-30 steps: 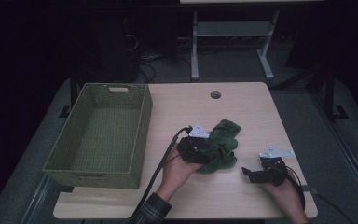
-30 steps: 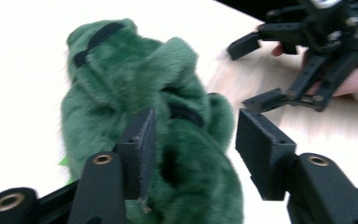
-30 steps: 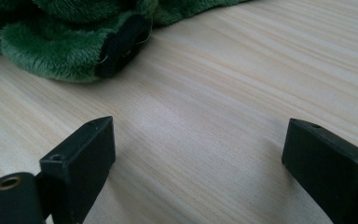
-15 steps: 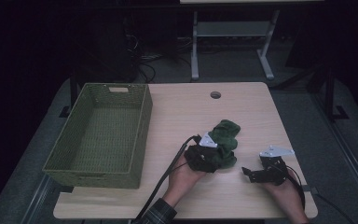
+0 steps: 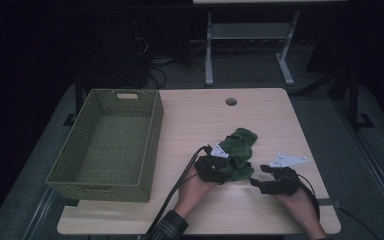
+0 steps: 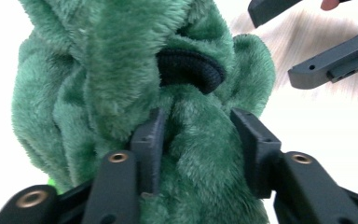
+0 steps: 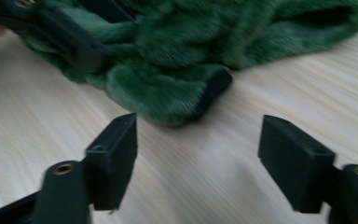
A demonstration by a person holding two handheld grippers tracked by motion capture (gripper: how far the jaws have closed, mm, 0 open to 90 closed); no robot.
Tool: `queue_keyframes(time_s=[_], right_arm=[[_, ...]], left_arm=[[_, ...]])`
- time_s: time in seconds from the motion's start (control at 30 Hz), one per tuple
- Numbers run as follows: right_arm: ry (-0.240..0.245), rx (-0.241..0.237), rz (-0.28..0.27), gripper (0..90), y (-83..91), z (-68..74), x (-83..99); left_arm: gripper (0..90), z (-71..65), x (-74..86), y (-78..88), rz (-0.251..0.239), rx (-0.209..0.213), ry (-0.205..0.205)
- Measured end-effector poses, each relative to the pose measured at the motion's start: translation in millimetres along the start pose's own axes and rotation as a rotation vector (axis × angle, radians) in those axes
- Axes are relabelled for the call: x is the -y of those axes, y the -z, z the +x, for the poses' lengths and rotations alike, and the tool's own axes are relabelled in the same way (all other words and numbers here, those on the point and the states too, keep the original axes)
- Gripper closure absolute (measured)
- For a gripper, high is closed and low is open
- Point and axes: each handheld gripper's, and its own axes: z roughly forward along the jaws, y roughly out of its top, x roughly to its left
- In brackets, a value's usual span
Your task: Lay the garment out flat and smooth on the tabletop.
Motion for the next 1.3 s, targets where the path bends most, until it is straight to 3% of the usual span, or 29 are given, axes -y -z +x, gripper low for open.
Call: queue_keyframes(time_s=[0.27,0.3,0.33,0.37,0.4,0.53,0.77,1.0,1.3], right_arm=[[-0.007,-0.038,0.023,46.1,-10.2,-0.1,-4.3],[0.004,-0.046,0.019,53.8,-13.0,-1.9,-6.0],[0.004,-0.046,0.019,53.8,-13.0,-1.9,-6.0],[-0.002,-0.05,0.022,59.6,-13.5,-1.7,-7.0],[0.021,-0.041,0.015,70.8,-13.8,-1.9,-9.3],[0.031,-0.032,0.011,77.5,-11.0,-1.7,-12.3],[0.035,0.006,-0.022,79.6,3.3,-4.8,-13.7],[0.047,0.045,-0.041,80.2,15.4,-7.7,-14.3],[0.031,0.072,-0.052,80.3,29.4,-14.7,-7.9]], left_arm=[[74.2,-0.9,-2.2,7.0,-0.037,0.031,0.006],[74.4,-1.2,-2.6,8.2,-0.039,0.034,0.003],[74.4,-1.4,-2.8,9.1,-0.042,0.037,0.003],[74.3,-2.1,-3.2,10.4,-0.052,0.041,0.009],[74.2,-1.7,-3.6,13.0,-0.05,0.044,-0.001],[74.2,-1.3,-5.3,23.8,-0.084,0.057,0.009],[74.7,6.0,-4.4,50.7,-0.124,0.061,0.016],[75.2,10.6,1.9,66.5,-0.142,0.051,0.017],[75.9,16.9,24.4,79.2,-0.148,0.048,0.047]])
